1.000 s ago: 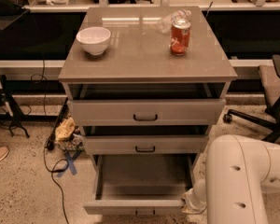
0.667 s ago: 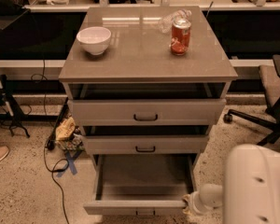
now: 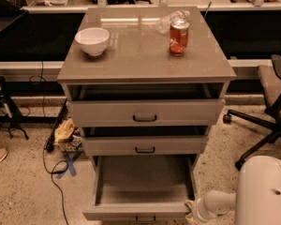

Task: Open bottom drawer

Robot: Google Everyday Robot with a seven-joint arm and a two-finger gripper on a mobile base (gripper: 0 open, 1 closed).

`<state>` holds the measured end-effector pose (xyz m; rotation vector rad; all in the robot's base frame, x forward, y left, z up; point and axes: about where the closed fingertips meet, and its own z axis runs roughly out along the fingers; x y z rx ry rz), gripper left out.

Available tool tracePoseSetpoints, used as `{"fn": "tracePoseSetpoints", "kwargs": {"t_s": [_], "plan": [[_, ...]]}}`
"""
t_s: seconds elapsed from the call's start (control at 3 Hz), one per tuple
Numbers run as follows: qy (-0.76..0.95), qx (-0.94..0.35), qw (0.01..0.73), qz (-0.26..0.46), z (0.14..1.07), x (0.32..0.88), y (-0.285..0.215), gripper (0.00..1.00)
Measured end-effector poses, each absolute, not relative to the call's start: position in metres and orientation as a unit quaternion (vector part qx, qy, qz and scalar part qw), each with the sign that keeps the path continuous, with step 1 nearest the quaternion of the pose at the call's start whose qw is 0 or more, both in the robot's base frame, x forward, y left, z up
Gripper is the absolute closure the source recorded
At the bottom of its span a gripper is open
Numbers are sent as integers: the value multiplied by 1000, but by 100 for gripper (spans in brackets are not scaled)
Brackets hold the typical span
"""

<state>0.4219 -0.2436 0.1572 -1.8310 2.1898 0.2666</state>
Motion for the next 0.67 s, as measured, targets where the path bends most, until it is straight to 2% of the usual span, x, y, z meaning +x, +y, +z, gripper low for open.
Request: {"fn": "tracePoseSetpoints", "kwargs": {"t_s": [0.33, 0.67], "plan": [[757, -633, 137, 92, 160, 423, -243, 82], [757, -633, 137, 92, 160, 423, -243, 58]]}}
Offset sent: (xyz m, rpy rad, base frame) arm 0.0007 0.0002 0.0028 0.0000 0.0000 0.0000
